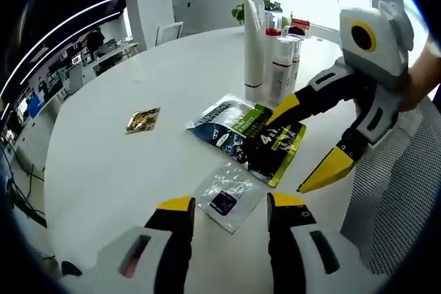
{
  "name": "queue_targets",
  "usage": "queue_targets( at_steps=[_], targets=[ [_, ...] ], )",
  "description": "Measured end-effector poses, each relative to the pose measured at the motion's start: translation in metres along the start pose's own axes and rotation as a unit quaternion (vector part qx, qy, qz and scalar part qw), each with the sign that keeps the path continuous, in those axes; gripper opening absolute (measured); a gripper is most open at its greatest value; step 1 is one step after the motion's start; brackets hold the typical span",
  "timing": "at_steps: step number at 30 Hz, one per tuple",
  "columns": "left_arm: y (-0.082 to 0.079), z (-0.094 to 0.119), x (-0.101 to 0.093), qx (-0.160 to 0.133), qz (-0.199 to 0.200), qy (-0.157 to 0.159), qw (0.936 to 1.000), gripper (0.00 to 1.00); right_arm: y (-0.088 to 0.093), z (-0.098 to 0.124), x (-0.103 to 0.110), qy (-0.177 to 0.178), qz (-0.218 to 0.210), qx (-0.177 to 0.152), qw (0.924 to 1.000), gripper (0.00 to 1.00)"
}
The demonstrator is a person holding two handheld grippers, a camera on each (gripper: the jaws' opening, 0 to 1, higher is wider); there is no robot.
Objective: Arrange the skincare products in the storage area until every visible bottle or jar stands upright without overlapping.
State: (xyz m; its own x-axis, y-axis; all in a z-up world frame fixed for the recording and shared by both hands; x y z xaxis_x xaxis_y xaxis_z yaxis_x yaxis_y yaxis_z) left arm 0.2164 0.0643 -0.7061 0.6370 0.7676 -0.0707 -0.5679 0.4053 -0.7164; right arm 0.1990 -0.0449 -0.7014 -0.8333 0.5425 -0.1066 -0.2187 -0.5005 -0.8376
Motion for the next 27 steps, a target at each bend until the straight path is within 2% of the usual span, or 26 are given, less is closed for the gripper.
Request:
queue_targets(
  at_steps=[5,9,14,21,27],
  targets=[
    [-0.001,0.012,-0.003,-0.009,0.009,-0.008,0.9999,0.54,-0.008,0.026,-0.005,0.005,0.019,-0.012,0.9997,0.61],
    [-0.003,0.022,-0.003,-0.016,0.020,-0.015,0.9996,0.59,-0.013,0.049,-0.010,0.018,0.024,-0.020,0.9994,0.65],
    [-0.005,0.030,-0.006,-0.022,0.033,-0.018,0.9991,0.66,-0.010,0.066,-0.013,0.029,0.032,-0.023,0.9988,0.71],
    [-0.008,0.043,-0.011,-0.033,0.050,-0.015,0.9981,0.76,-0.005,0.087,-0.022,0.051,0.015,-0.030,0.9982,0.79],
    [-0.006,0.053,-0.018,-0.036,0.069,-0.013,0.9969,0.83,0.000,0.104,-0.038,0.090,-0.003,-0.030,0.9955,0.89]
  ],
)
Point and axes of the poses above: the point that each gripper's makers call its tool centre point, and the gripper's own axes: z roughly backward along the fingers, x roughly to its left, y roughly out of its underside, the point moved 4 cm from there along z, roughly backward along the fingers, and after that the axes turned 10 degrees about z, right-handed, at the moved point
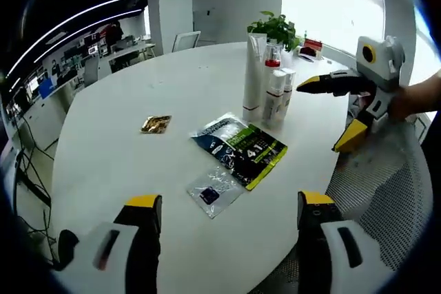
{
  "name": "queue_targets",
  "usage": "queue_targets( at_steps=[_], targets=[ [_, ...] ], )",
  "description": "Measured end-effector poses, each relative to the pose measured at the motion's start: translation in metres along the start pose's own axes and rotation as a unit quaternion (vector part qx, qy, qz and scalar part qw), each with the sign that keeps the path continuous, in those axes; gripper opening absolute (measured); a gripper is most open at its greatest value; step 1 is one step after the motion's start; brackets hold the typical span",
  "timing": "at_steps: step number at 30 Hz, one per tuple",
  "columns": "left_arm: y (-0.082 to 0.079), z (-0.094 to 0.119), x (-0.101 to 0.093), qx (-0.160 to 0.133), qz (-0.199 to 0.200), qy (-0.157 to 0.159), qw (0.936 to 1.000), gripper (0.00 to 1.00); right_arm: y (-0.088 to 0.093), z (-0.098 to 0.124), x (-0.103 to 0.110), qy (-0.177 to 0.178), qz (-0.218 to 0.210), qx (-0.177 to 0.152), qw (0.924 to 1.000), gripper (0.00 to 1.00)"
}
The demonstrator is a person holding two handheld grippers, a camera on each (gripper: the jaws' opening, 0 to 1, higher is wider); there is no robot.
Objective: Arrange the skincare products in the storage area until every visible bottle or jar stands upright without overlapping.
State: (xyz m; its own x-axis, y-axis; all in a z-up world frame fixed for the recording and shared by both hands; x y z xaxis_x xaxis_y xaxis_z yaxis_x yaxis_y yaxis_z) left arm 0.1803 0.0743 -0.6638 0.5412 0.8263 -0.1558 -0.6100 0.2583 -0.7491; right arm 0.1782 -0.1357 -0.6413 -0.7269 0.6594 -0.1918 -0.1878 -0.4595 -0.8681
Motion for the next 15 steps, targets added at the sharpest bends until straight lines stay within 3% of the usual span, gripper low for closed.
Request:
queue_targets(
  at_steps=[5,10,15],
  targets=[
    [0.006,0.009,-0.005,-0.002,0.022,0.005,0.9998,0.88,0.001,0.011,-0.015,0.023,-0.014,-0.002,0.9996,0.95],
    [0.014,0.016,-0.004,0.001,0.069,-0.014,0.9975,0.98,0.004,0.021,-0.028,0.057,-0.023,-0.002,0.9981,1.00],
    [0.017,0.023,0.003,-0.005,0.082,-0.027,0.9962,0.99,0.008,0.023,-0.030,0.069,-0.031,-0.001,0.9972,1.00]
  ],
)
Point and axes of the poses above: the point that each gripper's makers call its tool centre point, and the gripper's own axes: z roughly backward along the fingers, x roughly to its left, y roughly out of its underside, the point moved 4 cm from there along z, roughly backward along the fingers, and after that the axes turned 10 degrees about z, right-handed, at the moved point
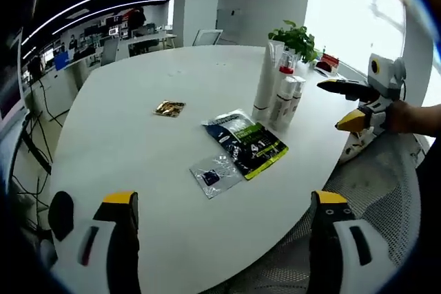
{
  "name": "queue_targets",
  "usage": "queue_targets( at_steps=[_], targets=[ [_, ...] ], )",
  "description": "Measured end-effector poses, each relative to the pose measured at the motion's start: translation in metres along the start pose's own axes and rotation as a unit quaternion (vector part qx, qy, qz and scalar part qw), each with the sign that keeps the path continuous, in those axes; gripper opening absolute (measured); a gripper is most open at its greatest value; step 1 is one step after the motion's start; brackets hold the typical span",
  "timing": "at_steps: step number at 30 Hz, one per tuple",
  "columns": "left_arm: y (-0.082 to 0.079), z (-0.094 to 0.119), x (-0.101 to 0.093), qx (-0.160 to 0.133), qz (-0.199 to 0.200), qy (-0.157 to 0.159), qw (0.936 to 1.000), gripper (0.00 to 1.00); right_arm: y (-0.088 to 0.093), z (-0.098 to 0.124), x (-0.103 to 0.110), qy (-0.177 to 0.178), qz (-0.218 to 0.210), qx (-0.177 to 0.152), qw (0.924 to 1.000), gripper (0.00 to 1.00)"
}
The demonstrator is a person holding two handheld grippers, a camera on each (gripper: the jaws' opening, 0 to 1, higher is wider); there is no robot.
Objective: Arrange the skincare products in the storage area until every visible bottle or jar stands upright without overlapping.
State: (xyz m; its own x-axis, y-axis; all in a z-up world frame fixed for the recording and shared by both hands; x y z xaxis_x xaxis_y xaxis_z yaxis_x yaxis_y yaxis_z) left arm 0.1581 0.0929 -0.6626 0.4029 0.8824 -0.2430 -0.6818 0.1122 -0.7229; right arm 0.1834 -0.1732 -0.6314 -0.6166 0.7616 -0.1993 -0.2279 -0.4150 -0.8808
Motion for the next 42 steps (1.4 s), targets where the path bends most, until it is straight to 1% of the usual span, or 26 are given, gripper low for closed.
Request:
queue_targets(
  at_steps=[3,6,9,19,28,31,33,35,41,42],
  targets=[
    [-0.002,0.000,0.002,-0.002,0.001,0.000,1.0000,0.99,0.002,0.001,0.001,0.002,0.004,0.008,1.0000,0.99],
    [-0.004,0.001,0.002,-0.004,-0.003,-0.001,1.0000,0.99,0.001,0.001,0.000,0.004,0.005,0.003,1.0000,0.99],
    [-0.004,0.001,0.002,-0.003,-0.005,-0.002,1.0000,0.99,0.003,0.001,-0.002,0.006,-0.002,0.008,0.9999,0.99],
    [-0.004,-0.003,-0.003,0.004,-0.010,0.003,0.9999,0.99,0.005,0.001,-0.001,0.005,-0.002,0.009,0.9999,0.99],
    [-0.010,-0.009,0.000,0.008,-0.017,0.004,0.9998,0.98,0.007,0.002,-0.002,0.005,-0.005,0.015,0.9999,0.98],
    [-0.017,-0.011,0.002,0.009,-0.026,0.004,0.9996,0.98,0.007,0.002,-0.004,0.010,-0.006,0.014,0.9998,0.98],
    [-0.022,-0.012,0.001,0.010,-0.030,0.004,0.9995,0.98,0.009,0.002,-0.006,0.012,-0.014,0.016,0.9997,0.97],
    [-0.027,-0.017,0.004,0.010,-0.033,0.006,0.9994,0.98,0.010,0.002,-0.007,0.015,-0.018,0.017,0.9996,0.97],
    [-0.042,-0.027,0.009,0.017,-0.043,0.004,0.9989,0.97,0.011,0.002,-0.006,0.012,-0.013,0.021,0.9996,0.97],
    [-0.046,-0.032,0.011,0.018,-0.044,0.005,0.9989,0.96,0.011,0.001,-0.006,0.012,-0.011,0.022,0.9996,0.97]
  ],
)
Point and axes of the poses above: the point that each gripper's makers call its tool centre point, and the gripper's own axes: z roughly backward along the fingers, x roughly to its left, y roughly out of its underside, the point moved 4 cm from there along z, roughly backward along the fingers, and after that the axes turned 10 degrees about z, right-handed, at the moved point
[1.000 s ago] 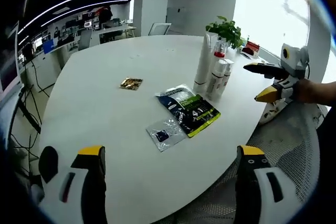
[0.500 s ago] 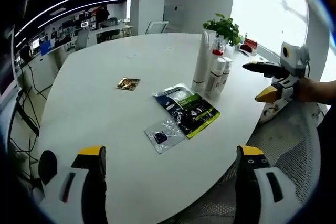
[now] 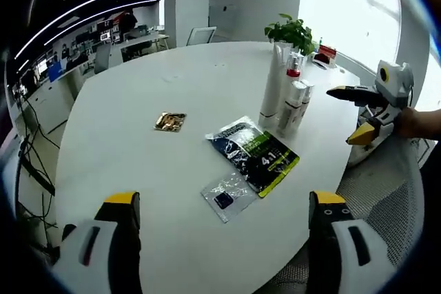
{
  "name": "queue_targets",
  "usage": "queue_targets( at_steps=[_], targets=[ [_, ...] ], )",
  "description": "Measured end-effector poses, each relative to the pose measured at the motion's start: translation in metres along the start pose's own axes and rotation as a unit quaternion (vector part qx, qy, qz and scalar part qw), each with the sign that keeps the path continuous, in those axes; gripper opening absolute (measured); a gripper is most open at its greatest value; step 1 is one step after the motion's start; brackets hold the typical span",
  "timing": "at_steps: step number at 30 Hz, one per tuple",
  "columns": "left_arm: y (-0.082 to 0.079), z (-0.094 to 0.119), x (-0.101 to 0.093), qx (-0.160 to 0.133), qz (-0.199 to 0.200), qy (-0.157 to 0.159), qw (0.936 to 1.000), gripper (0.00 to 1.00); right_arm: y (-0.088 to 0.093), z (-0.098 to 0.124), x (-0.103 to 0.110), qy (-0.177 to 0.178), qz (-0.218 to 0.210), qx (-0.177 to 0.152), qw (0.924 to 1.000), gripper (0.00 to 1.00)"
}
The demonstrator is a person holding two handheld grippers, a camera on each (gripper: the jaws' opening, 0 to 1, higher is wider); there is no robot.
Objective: Arrange the skincare products in the storage area until every visible bottle or jar stands upright without overlapping.
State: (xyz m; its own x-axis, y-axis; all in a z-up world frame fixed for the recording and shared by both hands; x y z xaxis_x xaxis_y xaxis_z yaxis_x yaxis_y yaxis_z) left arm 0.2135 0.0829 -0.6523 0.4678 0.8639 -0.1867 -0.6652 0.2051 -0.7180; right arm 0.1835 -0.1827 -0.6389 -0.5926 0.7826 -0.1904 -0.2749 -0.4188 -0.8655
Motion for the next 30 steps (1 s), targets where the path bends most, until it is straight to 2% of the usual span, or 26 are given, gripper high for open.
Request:
queue_targets(
  at_steps=[11,18,27,30],
  targets=[
    [-0.025,-0.036,0.021,0.035,-0.023,-0.001,0.9991,0.94,0.002,0.000,-0.004,0.011,-0.006,0.007,0.9999,0.96],
    [-0.046,-0.065,0.043,0.052,-0.033,-0.002,0.9981,0.92,0.003,0.000,-0.006,0.016,-0.004,0.012,0.9998,0.96],
    [-0.076,-0.105,0.069,0.066,-0.049,0.001,0.9966,0.89,0.007,-0.001,-0.007,0.017,-0.006,0.022,0.9996,0.96],
    [-0.081,-0.113,0.072,0.067,-0.050,0.000,0.9965,0.88,0.009,-0.002,-0.007,0.018,-0.011,0.026,0.9994,0.96]
  ],
)
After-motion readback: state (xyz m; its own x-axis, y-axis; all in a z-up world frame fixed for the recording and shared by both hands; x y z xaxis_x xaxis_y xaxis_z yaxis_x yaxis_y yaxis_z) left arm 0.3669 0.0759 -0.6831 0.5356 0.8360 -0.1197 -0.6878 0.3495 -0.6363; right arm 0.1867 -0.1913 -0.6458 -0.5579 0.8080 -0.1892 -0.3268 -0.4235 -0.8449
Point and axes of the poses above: the point that each gripper's makers call its tool centre point, and the gripper's own axes: z roughly backward along the fingers, x roughly to its left, y roughly out of its underside, the point moved 4 cm from there along z, roughly backward along the fingers, and after that the axes turned 10 degrees about z, right-handed, at the moved point
